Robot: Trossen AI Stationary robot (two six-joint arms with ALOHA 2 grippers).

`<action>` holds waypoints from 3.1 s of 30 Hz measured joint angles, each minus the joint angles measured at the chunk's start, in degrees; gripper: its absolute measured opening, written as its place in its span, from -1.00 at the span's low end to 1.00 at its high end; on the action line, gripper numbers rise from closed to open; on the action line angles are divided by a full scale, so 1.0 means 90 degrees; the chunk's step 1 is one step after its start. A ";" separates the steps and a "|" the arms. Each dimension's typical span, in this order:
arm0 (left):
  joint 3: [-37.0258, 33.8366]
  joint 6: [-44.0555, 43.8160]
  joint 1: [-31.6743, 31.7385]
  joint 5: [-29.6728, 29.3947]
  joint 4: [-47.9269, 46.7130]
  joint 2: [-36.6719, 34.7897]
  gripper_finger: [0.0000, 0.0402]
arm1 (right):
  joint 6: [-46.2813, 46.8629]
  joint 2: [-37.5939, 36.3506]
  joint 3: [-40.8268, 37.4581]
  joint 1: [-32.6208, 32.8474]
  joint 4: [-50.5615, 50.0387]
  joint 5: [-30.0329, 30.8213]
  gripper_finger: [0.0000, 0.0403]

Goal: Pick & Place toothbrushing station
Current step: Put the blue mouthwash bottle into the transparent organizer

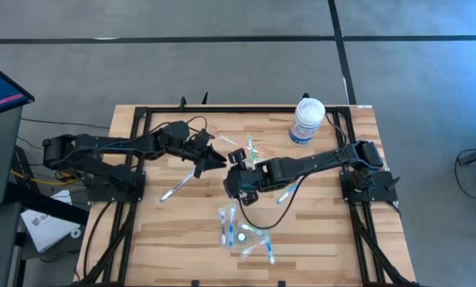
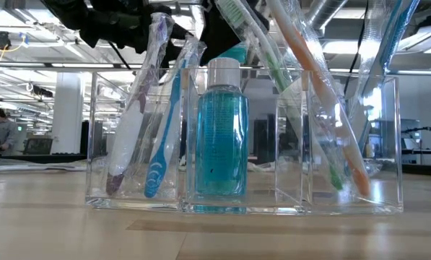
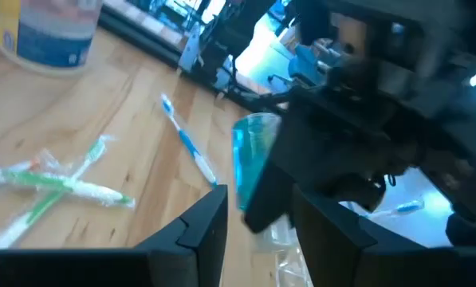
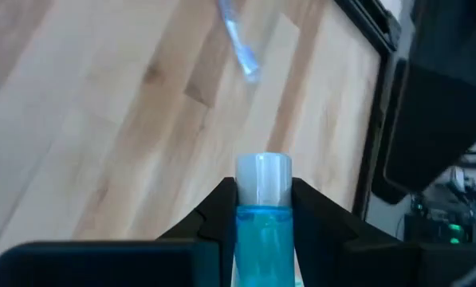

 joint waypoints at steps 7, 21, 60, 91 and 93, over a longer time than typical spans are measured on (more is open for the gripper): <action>-0.0065 0.0461 0.0037 0.0010 -0.0027 -0.0413 -0.38 | 0.0486 -0.0002 0.0002 0.0006 0.0009 -0.0368 -0.59; -0.1373 0.0503 -0.0004 -0.0547 0.0289 -0.1491 -0.45 | 0.0615 -0.0002 0.0010 -0.0251 0.0788 -0.1951 -0.59; -0.2244 0.0376 -0.0004 -0.0869 0.1954 -0.1911 -0.44 | 0.2665 -0.2172 -0.7433 -0.0345 1.2737 -0.3588 -0.59; -0.2647 0.0381 -0.0011 -0.0869 0.2383 -0.1906 -0.46 | 0.3711 0.0136 -0.7135 0.0383 1.4673 -0.4375 -0.59; -0.2714 0.0380 -0.0011 -0.0869 0.2499 -0.1906 -0.46 | 0.3682 0.0136 -0.7135 0.0391 1.4681 -0.4359 -0.59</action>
